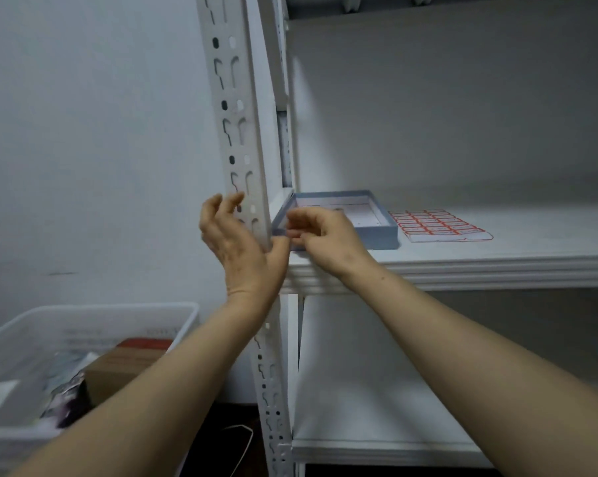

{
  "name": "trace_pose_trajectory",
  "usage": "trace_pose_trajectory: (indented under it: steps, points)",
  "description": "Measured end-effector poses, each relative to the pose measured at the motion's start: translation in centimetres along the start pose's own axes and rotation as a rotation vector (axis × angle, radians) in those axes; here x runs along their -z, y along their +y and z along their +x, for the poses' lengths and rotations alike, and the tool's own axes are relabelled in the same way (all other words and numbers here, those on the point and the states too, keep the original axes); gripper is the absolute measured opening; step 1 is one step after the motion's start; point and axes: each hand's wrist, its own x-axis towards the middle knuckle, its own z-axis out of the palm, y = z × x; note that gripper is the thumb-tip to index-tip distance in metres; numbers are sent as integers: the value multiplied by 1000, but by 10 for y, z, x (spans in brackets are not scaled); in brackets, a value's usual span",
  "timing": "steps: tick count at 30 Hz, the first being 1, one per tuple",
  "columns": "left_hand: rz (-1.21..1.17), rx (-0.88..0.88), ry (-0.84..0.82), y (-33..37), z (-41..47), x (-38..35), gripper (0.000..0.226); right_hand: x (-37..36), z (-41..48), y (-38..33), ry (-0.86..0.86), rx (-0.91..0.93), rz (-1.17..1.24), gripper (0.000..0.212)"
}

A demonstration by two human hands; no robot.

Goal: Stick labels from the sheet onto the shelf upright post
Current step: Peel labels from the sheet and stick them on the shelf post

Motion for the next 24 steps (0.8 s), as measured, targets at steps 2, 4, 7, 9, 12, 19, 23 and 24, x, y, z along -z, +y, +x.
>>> trace_pose_trajectory:
  steps: [2,4,7,9,12,19,23,24]
  points:
    - [-19,184,-119,-10,3,10,86,-12,-1,-1,-49,-22,-8,53]
    - [-80,325,-256,-19,7,18,85,-22,-4,-5,-76,-32,45,53]
    - [-104,411,-329,-24,9,25,83,-29,-7,-9,-84,-30,127,47]
    - [-80,390,-335,-26,12,25,67,-31,-6,-7,-76,-12,138,49]
    - [-62,325,-321,-29,15,22,32,-35,-7,-4,-60,15,114,52]
    - [-63,276,-311,-35,19,21,22,-41,-8,3,-31,35,24,60]
    - [-29,263,-293,-34,17,19,36,-44,-9,5,-15,35,-41,67]
    - [-26,254,-291,-35,16,19,33,-44,-9,6,-14,38,-51,67]
